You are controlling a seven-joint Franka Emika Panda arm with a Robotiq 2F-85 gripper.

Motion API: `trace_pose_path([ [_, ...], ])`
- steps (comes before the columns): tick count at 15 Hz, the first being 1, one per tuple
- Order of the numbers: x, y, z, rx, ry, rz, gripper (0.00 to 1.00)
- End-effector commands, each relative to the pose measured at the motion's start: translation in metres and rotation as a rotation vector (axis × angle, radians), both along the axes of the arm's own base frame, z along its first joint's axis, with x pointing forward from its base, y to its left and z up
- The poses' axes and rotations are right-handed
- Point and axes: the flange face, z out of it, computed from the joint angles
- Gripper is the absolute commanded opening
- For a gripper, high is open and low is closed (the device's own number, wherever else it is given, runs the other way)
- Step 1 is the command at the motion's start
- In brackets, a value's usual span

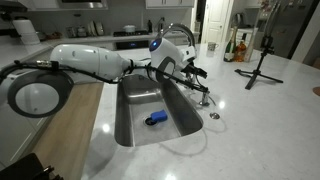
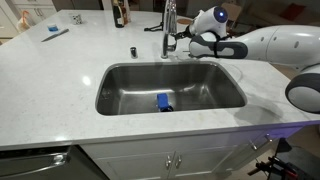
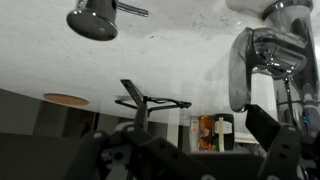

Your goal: Open the tap

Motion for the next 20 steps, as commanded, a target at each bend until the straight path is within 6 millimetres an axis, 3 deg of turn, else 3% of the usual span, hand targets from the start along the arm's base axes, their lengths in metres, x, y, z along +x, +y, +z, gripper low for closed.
trace_pose_path([
  [1,0.0,0.0,-0.002,0.001,0.002,0.0,1.0],
  [16,0.004,0.004,-0.023,-0.027,0.022,-0.026,1.0],
  [20,0.005,0.011,-0.013,-0.06,0.033,-0.04,1.0],
])
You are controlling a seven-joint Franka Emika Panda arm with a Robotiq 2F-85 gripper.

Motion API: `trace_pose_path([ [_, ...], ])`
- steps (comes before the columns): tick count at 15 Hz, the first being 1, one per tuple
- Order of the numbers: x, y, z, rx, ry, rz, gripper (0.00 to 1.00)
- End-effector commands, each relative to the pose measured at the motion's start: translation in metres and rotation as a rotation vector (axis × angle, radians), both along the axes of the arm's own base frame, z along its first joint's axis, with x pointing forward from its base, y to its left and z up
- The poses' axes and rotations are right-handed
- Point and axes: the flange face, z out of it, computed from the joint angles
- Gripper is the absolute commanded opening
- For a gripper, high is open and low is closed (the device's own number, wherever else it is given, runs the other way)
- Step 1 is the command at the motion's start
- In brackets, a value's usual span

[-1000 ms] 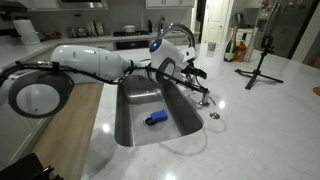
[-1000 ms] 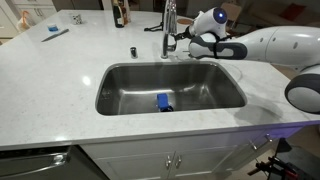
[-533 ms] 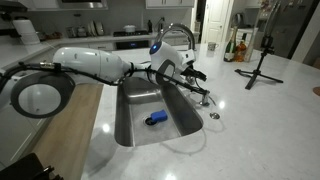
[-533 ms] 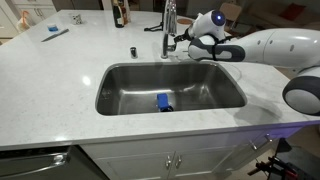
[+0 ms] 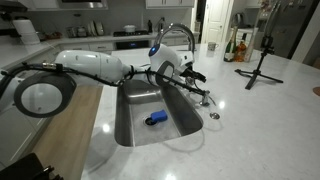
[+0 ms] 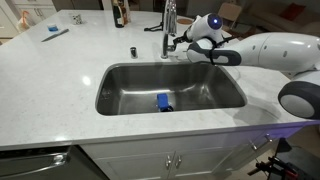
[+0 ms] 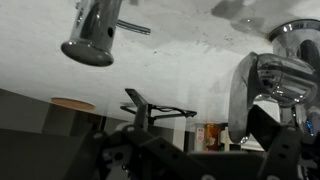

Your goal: Open the tap

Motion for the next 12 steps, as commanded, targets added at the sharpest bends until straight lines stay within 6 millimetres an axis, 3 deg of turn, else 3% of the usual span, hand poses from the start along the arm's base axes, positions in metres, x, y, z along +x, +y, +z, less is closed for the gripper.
trace_pose_path([
  [1,0.0,0.004,0.016,-0.038,0.011,-0.015,1.0],
  [7,-0.013,-0.01,0.034,-0.071,0.011,-0.089,1.0],
  [12,-0.027,-0.03,0.018,-0.04,0.043,-0.134,1.0],
])
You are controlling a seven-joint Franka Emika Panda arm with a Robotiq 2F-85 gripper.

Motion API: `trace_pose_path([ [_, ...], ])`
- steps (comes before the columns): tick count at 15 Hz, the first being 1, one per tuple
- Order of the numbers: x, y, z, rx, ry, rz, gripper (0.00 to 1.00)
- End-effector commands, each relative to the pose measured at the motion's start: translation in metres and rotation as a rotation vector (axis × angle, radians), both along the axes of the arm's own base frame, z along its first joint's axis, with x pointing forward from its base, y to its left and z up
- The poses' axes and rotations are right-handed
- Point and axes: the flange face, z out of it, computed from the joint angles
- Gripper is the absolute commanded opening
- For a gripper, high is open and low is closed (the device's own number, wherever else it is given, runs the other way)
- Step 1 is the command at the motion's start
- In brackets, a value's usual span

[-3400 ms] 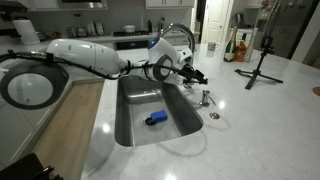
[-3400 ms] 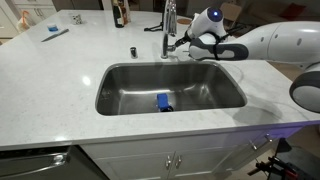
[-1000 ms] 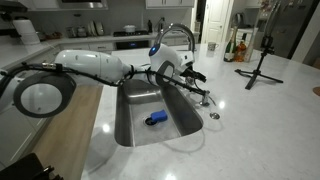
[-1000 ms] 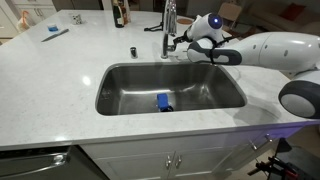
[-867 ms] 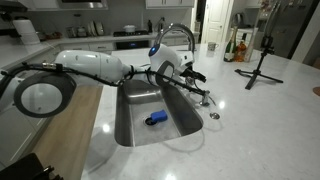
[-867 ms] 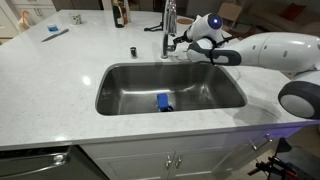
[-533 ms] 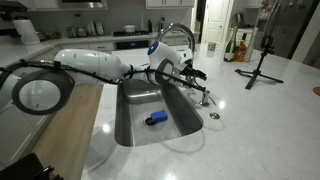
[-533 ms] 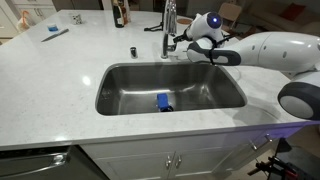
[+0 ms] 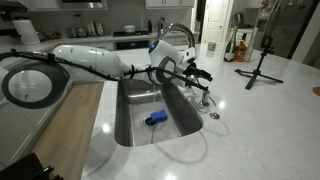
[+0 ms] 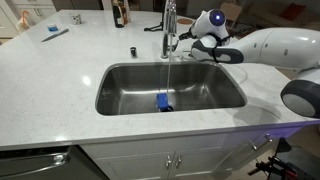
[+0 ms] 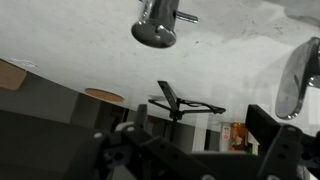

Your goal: Open the tap

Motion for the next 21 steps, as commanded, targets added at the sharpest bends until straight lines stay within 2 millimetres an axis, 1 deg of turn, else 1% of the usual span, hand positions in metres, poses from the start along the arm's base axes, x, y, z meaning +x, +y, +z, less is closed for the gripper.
trace_pose_path([
  [1,-0.016,-0.009,-0.003,0.047,0.033,-0.047,1.0],
  [2,-0.006,-0.009,-0.009,0.011,0.021,-0.02,1.0],
  [5,-0.01,-0.014,-0.014,0.02,0.035,-0.032,1.0],
  [21,-0.01,-0.012,-0.013,0.022,0.035,-0.03,1.0],
])
